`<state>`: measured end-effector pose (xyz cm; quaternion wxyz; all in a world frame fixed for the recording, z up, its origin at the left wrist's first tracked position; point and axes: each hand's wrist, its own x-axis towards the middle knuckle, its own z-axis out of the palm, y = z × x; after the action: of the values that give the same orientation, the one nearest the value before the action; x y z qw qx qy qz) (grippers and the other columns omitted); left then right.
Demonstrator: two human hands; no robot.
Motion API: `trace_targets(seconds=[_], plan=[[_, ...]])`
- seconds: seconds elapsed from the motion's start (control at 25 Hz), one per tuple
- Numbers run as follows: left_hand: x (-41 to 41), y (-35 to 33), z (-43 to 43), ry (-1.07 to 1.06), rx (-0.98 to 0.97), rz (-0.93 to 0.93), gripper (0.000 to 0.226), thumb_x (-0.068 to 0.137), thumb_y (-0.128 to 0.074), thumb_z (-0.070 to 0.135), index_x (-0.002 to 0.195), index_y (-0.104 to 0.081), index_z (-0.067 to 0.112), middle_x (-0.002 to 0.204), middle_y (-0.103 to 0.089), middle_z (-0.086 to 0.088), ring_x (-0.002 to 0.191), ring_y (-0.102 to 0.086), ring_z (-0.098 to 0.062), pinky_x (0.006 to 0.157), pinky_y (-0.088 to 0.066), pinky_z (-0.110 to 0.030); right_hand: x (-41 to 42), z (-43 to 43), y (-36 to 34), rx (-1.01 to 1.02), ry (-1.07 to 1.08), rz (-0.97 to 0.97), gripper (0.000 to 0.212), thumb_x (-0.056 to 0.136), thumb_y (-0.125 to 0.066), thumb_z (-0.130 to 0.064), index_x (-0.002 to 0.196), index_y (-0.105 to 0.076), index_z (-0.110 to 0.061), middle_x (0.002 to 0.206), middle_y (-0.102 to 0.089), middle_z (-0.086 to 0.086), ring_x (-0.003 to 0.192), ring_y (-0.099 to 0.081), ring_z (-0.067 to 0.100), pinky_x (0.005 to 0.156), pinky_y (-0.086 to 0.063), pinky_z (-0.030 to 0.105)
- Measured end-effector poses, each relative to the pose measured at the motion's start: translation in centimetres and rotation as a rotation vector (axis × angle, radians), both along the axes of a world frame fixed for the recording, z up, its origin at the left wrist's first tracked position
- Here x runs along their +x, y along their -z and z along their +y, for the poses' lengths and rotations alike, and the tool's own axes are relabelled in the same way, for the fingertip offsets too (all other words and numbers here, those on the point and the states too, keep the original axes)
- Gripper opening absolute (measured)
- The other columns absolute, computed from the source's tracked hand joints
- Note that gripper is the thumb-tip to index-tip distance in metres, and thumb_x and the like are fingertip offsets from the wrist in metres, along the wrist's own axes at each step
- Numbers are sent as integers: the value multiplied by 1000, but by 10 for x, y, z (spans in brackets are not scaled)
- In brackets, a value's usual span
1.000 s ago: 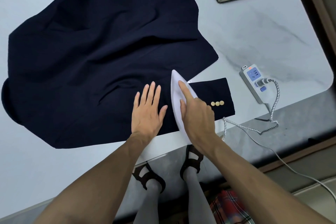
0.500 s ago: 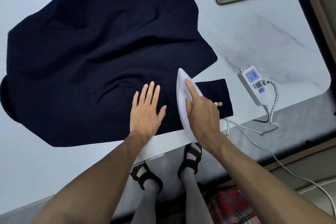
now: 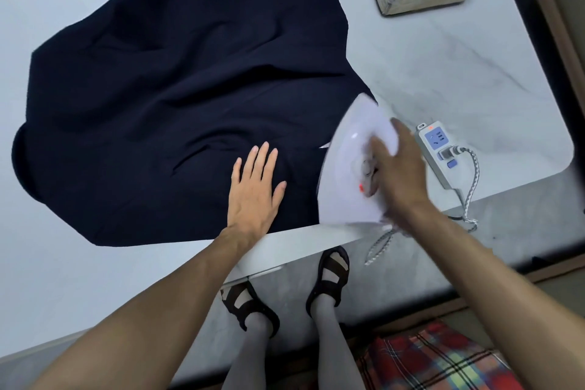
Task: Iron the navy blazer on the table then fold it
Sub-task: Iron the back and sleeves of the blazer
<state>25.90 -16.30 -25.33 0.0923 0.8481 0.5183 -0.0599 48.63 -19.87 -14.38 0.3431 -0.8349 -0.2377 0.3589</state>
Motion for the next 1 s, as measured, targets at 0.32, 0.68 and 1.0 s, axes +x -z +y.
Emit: trace_targets(seconds=[0.32,0.68,1.0], plan=[[59,11,-4,-2,16,-2,64,105,-28,43,157,-14,10,166,-11,-6,153,-7,-22,124,-10,-42,4,40,11,-142,-420,-449,48,101,-40,-30,148,-29,-25,108,-65,17,97,-56,41,73,-37,39],[56,15,-4,21,12,0,63,105,-25,42,157,-13,9,166,-10,-7,153,-6,-23,124,-10,-43,22,93,18,-105,-284,-350,47,97,-41,-34,143,-36,-25,112,-63,18,103,-56,41,87,-46,40],[55,12,-3,36,-2,9,65,105,-22,39,158,-4,6,166,-5,-8,153,-2,-23,125,-7,-43,1,51,13,-201,-485,-505,52,100,-40,-26,150,-26,-22,99,-64,18,90,-57,40,68,-34,37]])
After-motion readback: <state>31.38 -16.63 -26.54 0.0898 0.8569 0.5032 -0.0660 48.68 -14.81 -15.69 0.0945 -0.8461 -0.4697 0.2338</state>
